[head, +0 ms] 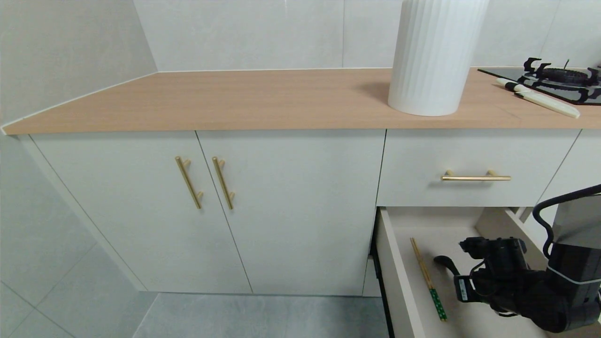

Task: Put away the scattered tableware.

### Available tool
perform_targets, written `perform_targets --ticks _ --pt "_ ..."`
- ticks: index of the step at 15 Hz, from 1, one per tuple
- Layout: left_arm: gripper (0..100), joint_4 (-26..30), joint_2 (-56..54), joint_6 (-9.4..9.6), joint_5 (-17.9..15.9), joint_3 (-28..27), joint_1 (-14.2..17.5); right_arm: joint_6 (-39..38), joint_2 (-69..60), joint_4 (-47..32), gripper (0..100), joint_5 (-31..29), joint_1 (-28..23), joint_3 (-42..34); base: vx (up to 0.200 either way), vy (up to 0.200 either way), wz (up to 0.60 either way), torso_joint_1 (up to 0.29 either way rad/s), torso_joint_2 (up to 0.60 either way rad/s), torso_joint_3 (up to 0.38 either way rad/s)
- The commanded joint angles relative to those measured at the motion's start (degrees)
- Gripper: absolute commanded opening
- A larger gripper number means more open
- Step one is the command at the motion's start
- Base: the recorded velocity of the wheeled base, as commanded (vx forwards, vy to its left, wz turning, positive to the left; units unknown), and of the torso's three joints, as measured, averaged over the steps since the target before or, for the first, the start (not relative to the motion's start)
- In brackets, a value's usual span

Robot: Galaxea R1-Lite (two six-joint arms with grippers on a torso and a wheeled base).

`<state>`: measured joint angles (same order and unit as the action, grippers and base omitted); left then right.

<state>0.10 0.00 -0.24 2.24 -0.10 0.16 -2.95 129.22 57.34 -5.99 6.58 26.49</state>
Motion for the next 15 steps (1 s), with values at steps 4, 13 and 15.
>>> perform_targets --ticks 4,13,15 --pt "100 -0.01 0.00 -0.02 0.04 0.01 0.02 0.05 2.53 1.37 0 -0.52 -0.08 0.23 0.000 0.000 0.00 0.000 0.00 0.000" --pt "100 -0.10 0.00 -0.02 0.04 0.01 0.02 -0.04 -3.27 2.51 100 -1.31 -0.17 -0.74 0.000 0.000 0.00 0.000 0.00 0.000" --pt "100 -0.01 0.09 -0.02 0.04 0.01 0.02 -0.04 -9.95 1.89 100 -1.31 -0.34 -1.97 0.000 0.000 0.00 0.000 0.00 0.000"
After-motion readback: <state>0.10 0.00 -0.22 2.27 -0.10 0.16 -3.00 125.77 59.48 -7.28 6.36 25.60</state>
